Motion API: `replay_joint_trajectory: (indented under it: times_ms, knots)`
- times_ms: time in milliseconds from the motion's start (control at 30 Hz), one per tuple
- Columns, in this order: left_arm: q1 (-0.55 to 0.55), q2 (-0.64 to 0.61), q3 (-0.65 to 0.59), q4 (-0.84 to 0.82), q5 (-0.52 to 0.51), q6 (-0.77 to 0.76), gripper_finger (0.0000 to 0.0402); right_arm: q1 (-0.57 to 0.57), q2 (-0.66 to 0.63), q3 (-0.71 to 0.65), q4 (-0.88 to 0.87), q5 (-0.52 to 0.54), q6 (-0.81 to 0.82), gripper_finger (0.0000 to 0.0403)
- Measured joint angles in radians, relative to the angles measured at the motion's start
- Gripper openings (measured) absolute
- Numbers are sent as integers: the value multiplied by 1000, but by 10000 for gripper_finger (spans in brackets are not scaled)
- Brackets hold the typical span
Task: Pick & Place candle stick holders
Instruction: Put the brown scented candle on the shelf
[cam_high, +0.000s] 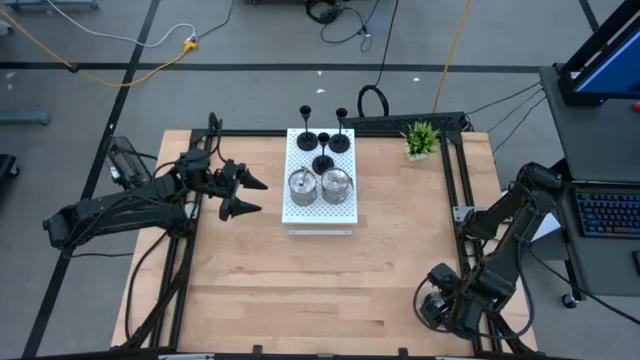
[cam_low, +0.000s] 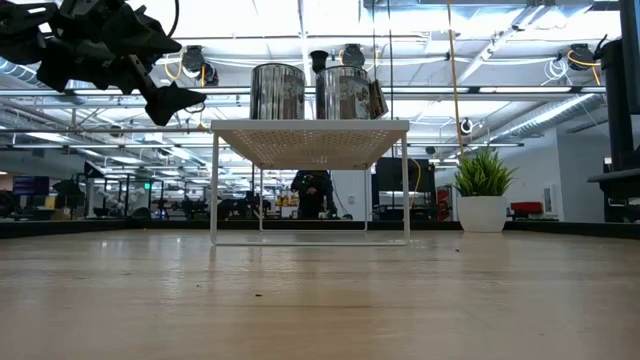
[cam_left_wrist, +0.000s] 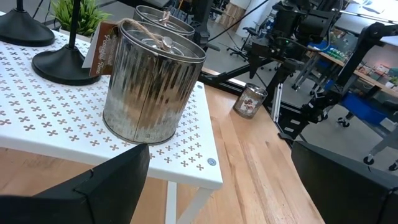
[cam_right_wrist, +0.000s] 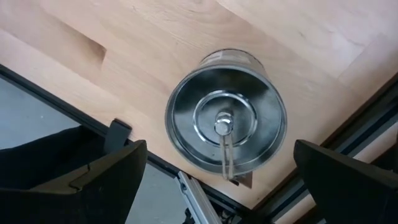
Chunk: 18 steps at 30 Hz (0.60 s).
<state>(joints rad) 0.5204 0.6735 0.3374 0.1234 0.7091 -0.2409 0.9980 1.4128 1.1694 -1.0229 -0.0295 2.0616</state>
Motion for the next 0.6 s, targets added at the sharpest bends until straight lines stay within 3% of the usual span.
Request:
replay_joint_trajectory:
  times_ms: [600]
  knots:
    - [0, 0, 0, 0, 0, 1, 399, -4, 0, 0, 9, -24, -58, 400]
